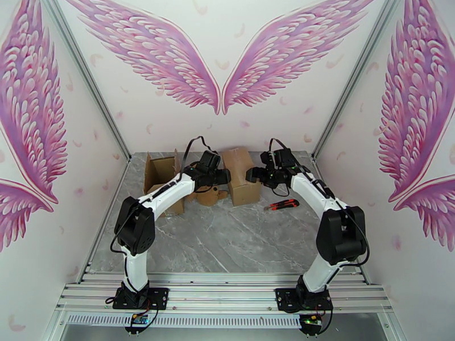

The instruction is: Unpack the express box

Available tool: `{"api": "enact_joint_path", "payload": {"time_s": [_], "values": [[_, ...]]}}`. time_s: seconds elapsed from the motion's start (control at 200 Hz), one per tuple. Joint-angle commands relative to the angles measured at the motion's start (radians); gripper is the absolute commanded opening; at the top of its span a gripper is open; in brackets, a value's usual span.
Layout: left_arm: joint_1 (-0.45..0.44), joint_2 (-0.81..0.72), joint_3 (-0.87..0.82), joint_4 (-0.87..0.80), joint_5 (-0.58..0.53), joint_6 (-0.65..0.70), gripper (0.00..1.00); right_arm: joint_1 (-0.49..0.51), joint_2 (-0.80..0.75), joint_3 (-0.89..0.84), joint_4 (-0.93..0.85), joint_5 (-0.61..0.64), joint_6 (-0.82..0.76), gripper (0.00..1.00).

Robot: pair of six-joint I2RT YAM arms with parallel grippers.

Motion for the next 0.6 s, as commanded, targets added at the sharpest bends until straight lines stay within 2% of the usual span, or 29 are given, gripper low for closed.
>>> {"api": "enact_joint_path", "payload": {"time_s": [0.0,0.14,0.315,0.595], "values": [[0.001,-0.051,-0.017,0.018,0.043,0.026,0.60,0.004,-0.018,0.015,0.028,0.025,0.019,0.88],[-0.004,-0.024,-0.002,0.046,0.107,0.026,0.60,0.003,0.049,0.067,0.047,-0.011,0.049,0.86],[-0.023,0.021,0.037,0.043,0.193,0.040,0.60,0.007,0.101,0.083,0.041,-0.073,0.068,0.76],[-0.079,0.006,0.018,0.008,0.261,0.084,0.59,0.022,-0.030,-0.076,0.045,-0.083,0.067,0.73]]}}
